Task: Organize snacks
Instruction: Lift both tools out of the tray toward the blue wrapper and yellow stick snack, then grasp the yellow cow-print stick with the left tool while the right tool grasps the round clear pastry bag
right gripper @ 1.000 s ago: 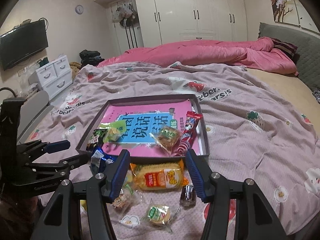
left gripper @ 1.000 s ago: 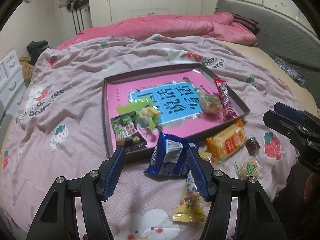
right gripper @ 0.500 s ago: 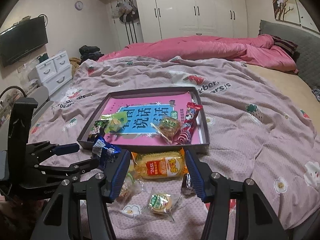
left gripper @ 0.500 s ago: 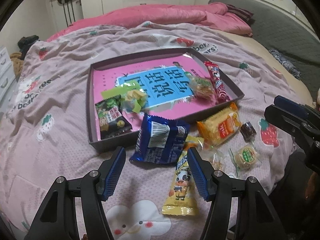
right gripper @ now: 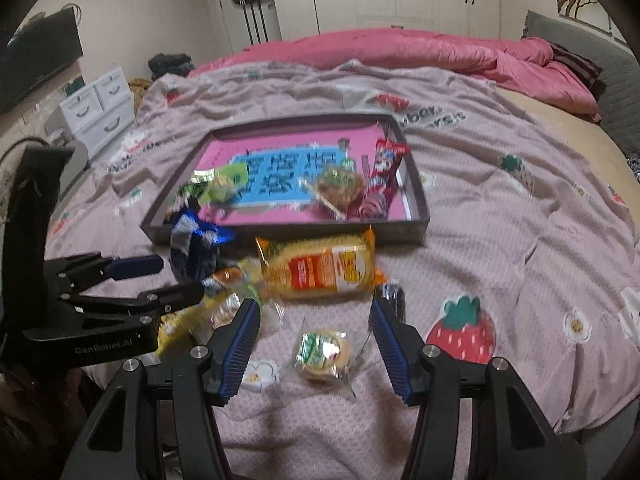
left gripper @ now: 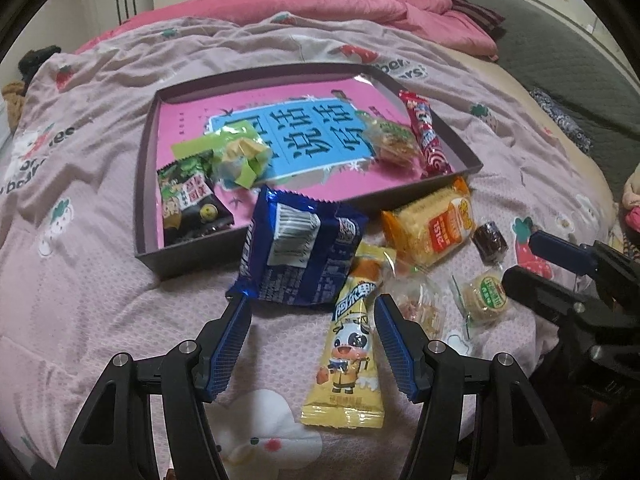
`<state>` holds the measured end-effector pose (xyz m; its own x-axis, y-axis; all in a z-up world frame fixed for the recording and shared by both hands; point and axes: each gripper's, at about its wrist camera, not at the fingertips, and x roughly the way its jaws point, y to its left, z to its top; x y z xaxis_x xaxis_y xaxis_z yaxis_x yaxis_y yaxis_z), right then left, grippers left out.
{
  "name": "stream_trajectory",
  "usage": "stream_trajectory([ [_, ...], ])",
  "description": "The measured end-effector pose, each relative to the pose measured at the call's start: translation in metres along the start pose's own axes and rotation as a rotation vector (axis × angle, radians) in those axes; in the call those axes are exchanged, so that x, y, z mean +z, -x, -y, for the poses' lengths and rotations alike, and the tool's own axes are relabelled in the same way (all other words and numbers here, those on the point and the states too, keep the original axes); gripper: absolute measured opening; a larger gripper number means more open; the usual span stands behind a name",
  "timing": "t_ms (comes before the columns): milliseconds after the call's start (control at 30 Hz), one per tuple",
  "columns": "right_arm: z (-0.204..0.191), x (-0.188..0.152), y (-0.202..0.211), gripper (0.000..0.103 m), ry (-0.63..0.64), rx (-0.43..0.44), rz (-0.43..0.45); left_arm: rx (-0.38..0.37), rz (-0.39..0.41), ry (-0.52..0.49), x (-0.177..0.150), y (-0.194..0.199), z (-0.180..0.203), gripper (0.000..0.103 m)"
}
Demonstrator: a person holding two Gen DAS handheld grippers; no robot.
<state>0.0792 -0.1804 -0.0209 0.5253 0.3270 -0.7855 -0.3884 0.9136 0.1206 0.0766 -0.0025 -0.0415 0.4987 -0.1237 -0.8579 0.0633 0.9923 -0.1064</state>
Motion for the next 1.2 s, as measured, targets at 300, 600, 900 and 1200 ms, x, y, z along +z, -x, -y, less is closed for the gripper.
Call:
stream_trajectory([
  [300,0.004,-0.01,-0.017,0.057,-0.025,-0.007,-0.089,0.01,-0.032,-0.013,-0.002,-0.008,0.002,0.066],
  [600,0.004,-0.015,-0.028,0.057,-0.019,-0.013,-0.136,-0.008,-0.057,-0.017,-0.005,-0.013,0.005,0.065],
  [900,0.002,-0.016,-0.039,0.056,0.007,-0.009,-0.144,-0.029,-0.077,-0.011,-0.007,-0.018,0.008,0.064],
  [1200,0.004,-0.015,-0.045,0.048,0.036,-0.004,-0.132,-0.057,-0.089,0.003,-0.007,-0.024,0.011,0.052],
])
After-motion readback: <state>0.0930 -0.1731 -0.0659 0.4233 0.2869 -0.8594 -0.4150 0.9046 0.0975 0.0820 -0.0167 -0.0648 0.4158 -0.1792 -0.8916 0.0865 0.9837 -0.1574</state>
